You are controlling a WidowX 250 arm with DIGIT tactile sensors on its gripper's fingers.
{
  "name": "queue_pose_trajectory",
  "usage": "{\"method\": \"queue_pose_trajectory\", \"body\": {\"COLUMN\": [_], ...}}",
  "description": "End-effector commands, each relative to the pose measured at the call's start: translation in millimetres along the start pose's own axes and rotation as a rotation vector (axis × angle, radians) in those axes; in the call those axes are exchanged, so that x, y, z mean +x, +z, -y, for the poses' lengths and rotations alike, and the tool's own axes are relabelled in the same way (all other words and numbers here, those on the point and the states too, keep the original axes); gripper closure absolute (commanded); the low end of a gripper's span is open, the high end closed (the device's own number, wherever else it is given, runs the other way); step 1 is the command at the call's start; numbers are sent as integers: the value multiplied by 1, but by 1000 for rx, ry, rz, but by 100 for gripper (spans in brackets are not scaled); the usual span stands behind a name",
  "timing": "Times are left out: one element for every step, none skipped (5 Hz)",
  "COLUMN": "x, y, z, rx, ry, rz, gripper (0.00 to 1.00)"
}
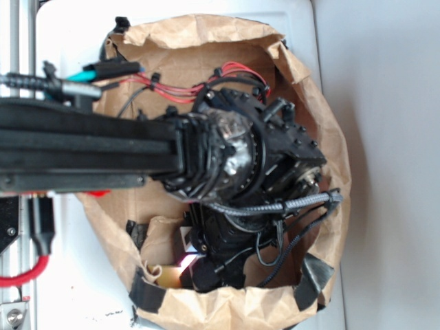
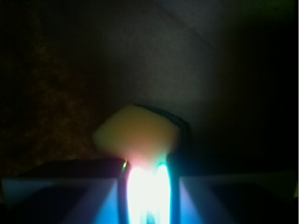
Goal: Grab the green sponge.
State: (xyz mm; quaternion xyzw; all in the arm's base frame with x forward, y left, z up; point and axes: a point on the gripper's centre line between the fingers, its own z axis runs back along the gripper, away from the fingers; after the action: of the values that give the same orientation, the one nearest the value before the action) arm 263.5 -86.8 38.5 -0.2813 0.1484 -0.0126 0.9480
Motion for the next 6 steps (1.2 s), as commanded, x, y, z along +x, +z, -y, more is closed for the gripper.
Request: {"method": "queue_pose_trajectory", "body": {"x": [5,-1,-29,-26,-24,-23], "y": [16,33,61,78,93,104], "z": [10,1,-14,-20,-25,-26], "rx": [-26,-29,-58,-43,-21,14], "ry": [-54,-101,-101,-140,-153,-154], "rz": [42,54,91,133,181,231], "gripper": [100,100,100,100,100,100]}}
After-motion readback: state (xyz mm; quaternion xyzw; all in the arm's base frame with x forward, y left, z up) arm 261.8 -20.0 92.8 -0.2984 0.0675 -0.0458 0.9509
